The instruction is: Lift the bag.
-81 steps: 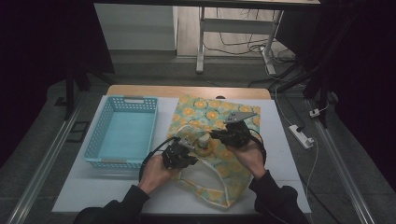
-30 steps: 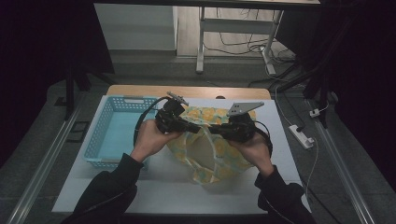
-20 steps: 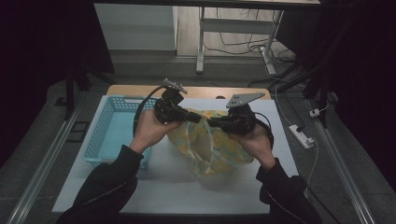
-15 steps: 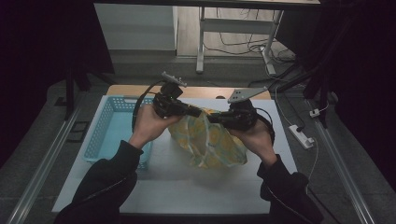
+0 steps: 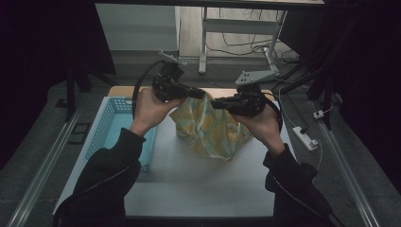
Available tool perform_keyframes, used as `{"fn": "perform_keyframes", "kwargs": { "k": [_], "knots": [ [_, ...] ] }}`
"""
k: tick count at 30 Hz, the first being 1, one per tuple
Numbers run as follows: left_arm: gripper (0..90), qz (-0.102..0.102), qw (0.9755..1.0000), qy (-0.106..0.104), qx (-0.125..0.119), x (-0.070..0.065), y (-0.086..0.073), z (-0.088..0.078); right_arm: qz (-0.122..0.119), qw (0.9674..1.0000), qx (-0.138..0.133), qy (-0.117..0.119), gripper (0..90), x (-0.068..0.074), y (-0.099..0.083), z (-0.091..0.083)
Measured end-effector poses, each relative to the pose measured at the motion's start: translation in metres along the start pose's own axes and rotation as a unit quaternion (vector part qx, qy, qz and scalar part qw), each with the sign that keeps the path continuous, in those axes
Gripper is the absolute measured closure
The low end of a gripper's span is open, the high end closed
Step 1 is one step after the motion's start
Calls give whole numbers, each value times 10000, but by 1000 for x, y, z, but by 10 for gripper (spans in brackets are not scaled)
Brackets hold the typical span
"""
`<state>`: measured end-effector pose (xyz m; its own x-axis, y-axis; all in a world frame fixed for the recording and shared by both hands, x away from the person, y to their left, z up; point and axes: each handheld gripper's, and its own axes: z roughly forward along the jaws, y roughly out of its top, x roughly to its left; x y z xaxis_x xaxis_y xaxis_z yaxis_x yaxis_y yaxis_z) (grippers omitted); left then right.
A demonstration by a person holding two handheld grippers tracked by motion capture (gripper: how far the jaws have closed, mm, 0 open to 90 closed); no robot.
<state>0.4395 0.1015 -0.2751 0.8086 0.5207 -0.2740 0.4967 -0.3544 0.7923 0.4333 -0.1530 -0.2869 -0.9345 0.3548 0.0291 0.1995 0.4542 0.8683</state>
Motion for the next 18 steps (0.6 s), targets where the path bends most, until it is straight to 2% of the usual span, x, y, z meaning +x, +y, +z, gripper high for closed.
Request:
{"fn": "perform_keyframes", "kwargs": {
  "k": [11, 18],
  "knots": [
    [892, 1, 9987, 199, -462, 0, 26, -25, -111, 9997, -189, -139, 900, 0, 37, -13],
    [892, 70, 9969, 317, -715, -4, 36, -37, -202, 9991, -313, -223, 900, 4, 51, -18]
  ]
}}
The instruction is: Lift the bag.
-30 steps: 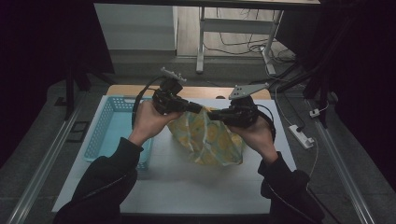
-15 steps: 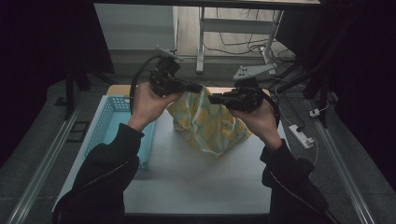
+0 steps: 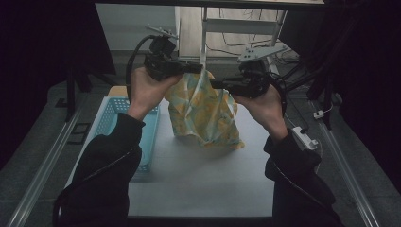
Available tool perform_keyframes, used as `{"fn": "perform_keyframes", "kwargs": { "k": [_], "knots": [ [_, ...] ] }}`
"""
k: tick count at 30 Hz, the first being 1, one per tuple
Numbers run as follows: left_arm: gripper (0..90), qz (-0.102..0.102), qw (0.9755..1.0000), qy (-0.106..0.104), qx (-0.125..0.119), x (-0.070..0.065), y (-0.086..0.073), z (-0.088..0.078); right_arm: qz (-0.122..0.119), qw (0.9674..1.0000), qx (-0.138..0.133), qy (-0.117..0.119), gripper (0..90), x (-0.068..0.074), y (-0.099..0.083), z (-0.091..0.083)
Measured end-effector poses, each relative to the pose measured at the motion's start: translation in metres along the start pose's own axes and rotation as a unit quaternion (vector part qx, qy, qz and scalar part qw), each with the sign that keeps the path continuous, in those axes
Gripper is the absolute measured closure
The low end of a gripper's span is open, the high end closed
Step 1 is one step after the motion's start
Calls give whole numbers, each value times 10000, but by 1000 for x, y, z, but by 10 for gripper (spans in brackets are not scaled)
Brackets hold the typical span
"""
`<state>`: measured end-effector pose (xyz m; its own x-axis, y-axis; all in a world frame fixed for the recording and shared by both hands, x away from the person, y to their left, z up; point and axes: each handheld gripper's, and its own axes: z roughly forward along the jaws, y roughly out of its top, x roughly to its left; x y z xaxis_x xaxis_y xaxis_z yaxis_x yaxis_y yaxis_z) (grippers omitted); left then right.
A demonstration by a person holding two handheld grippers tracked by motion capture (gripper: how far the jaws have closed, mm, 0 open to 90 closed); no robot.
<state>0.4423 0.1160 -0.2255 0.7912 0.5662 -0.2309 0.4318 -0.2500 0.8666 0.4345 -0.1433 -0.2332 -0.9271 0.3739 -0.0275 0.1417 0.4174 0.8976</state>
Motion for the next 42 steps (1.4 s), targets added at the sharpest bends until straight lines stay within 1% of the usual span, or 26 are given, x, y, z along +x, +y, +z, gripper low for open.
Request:
{"fn": "perform_keyframes", "kwargs": {
  "k": [2, 4, 6, 7, 9, 12, 18, 23, 26, 28, 30, 34, 39, 40, 42],
  "knots": [
    [892, 26, 10000, 14, -56, -1, 3, -2, -31, 10000, -31, -16, 900, 1, 3, -1],
    [892, 84, 9999, 72, -88, -3, 6, -4, -47, 10000, -66, -29, 900, 2, 6, -2],
    [891, 107, 9998, 75, -143, -4, 7, -5, -55, 9999, -114, -48, 900, 3, 9, -4],
    [891, 145, 9997, 120, -163, -5, 7, -4, -50, 9999, -131, -53, 900, 3, 9, -4],
    [891, 210, 9995, 201, -117, -6, 4, 0, -61, 9999, -114, -90, 900, 3, 7, -4],
    [891, 177, 9996, 186, -88, -4, -2, 6, 8, 9999, -60, -97, 900, -1, 0, 0],
    [888, 124, 9998, 158, 44, 5, -11, 20, 165, 9997, 65, -161, 900, -12, -14, 7],
    [885, 49, 9994, 176, 298, 12, -21, 35, 220, 9993, 216, -206, 899, -17, -27, 16],
    [884, 38, 9985, 218, 497, 17, -30, 45, 245, 9989, 332, -206, 896, -20, -37, 23],
    [882, -1, 9980, 211, 599, 20, -36, 51, 285, 9986, 391, -195, 895, -23, -43, 27],
    [882, -19, 9973, 226, 693, 23, -42, 56, 349, 9982, 446, -183, 894, -25, -51, 32],
    [879, -33, 9960, 270, 853, 26, -53, 65, 408, 9976, 539, -149, 889, -26, -61, 39],
    [857, -36, 9957, 285, 876, 29, -59, 67, 456, 9972, 582, -119, 873, -25, -66, 45],
    [839, -34, 9960, 281, 846, 29, -59, 66, 466, 9972, 570, -113, 862, -25, -66, 44],
    [776, -3, 9965, 280, 793, 29, -60, 63, 476, 9973, 548, -100, 837, -24, -65, 43]
  ]
}}
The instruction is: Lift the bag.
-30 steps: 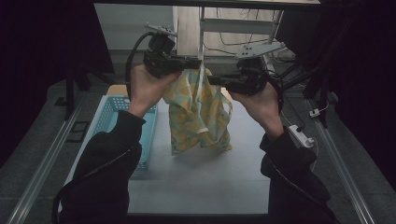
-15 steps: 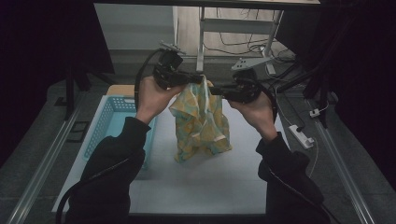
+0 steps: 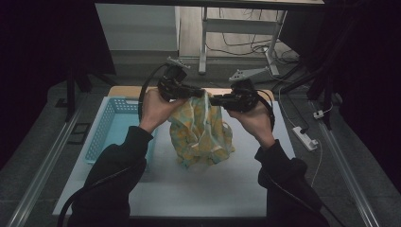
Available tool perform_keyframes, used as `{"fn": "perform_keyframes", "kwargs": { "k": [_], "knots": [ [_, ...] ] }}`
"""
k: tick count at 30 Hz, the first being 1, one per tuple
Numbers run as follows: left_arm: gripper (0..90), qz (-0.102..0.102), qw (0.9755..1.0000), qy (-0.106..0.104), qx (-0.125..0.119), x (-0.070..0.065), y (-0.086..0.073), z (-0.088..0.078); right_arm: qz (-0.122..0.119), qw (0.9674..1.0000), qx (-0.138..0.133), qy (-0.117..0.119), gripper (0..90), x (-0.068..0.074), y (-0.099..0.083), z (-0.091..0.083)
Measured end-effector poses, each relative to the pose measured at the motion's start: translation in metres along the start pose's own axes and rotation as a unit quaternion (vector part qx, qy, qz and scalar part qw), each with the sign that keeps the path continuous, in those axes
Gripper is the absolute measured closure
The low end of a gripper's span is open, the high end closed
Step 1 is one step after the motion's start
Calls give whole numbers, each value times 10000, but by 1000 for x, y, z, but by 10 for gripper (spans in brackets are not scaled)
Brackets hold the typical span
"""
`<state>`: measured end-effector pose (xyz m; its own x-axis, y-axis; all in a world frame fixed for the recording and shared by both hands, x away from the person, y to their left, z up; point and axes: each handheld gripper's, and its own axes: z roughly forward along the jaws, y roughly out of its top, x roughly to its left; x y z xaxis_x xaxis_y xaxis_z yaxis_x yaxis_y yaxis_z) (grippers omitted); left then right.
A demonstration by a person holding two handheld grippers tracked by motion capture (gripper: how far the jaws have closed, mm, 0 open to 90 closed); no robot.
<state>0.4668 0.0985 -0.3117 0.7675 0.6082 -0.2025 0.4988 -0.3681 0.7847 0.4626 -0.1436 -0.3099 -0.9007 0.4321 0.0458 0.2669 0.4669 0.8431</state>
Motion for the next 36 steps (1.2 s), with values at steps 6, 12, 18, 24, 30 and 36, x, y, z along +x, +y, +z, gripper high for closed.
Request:
{"fn": "perform_keyframes", "kwargs": {
  "k": [6, 12, 18, 24, 30, 36],
  "knots": [
    [609, 61, 9999, -29, -107, -4, -7, -13, 7, 9999, -73, -68, 754, 2, -2, -7],
    [410, 165, 9995, 1, -252, -9, -19, -28, 88, 9998, -158, -66, 651, 2, -7, -13],
    [244, 194, 9992, 8, -363, -9, -43, -42, 84, 9997, -166, -155, 547, 5, -17, -17],
    [148, 60, 9993, 176, -336, -8, -73, -52, 93, 9996, -167, -227, 459, 10, -30, -17],
    [50, 22, 9992, 336, -198, -9, -106, -55, 91, 9996, -154, -212, 376, 16, -47, -14],
    [12, 37, 9987, 401, -300, -13, -137, -66, 189, 9994, -180, -232, 271, 19, -66, -12]
  ]
}}
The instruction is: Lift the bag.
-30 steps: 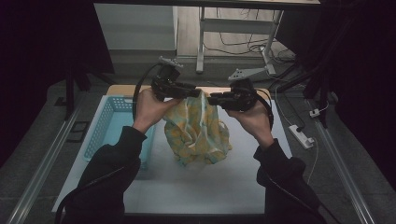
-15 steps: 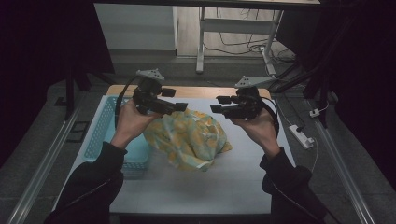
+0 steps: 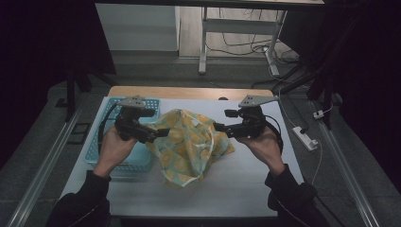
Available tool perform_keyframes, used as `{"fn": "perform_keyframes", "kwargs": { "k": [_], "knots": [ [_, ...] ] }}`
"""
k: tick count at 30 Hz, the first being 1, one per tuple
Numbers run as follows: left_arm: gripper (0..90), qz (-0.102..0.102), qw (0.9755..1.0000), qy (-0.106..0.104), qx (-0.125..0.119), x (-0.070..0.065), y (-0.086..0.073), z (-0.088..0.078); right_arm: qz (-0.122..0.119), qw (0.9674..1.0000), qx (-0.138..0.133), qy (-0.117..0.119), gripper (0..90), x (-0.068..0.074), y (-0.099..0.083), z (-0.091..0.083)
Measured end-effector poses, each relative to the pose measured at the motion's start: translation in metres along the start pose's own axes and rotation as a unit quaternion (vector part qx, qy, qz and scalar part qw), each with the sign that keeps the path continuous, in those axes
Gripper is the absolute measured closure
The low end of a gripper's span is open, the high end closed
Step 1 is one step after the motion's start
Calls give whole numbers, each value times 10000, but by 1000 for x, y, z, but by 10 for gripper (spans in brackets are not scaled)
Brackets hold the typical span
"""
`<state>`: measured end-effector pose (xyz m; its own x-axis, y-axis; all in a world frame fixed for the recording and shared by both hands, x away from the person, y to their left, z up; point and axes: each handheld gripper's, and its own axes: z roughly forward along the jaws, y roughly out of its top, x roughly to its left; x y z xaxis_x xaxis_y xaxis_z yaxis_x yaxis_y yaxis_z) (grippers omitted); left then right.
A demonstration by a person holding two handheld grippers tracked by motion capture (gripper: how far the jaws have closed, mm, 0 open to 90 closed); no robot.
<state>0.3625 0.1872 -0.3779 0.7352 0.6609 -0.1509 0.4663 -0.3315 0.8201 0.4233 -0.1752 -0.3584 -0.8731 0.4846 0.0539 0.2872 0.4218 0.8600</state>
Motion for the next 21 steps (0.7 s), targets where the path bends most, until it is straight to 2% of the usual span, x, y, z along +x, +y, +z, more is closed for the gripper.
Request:
{"fn": "perform_keyframes", "kwargs": {
  "k": [4, 7, 10, 12, 16, 21],
  "knots": [
    [0, -7, 9999, 108, -17, -2, -19, -12, 47, 10000, 31, -26, 225, 2, -13, -1],
    [0, -99, 9999, 142, 2, -3, -34, -21, 76, 10000, 22, -54, 193, 4, -22, -4],
    [0, -108, 9993, 339, 90, -6, -50, -29, 122, 9999, -12, -97, 156, 6, -30, -8],
    [0, -180, 9990, 395, 132, -7, -61, -34, 144, 9997, -7, -201, 127, 7, -35, -11],
    [0, -393, 9984, 400, 96, -10, -83, -39, 159, 9993, -26, -350, 96, 10, -47, -17],
    [0, -584, 9978, 325, 25, -13, -106, -42, 204, 9992, 72, -343, 83, 13, -64, -21]
  ]
}}
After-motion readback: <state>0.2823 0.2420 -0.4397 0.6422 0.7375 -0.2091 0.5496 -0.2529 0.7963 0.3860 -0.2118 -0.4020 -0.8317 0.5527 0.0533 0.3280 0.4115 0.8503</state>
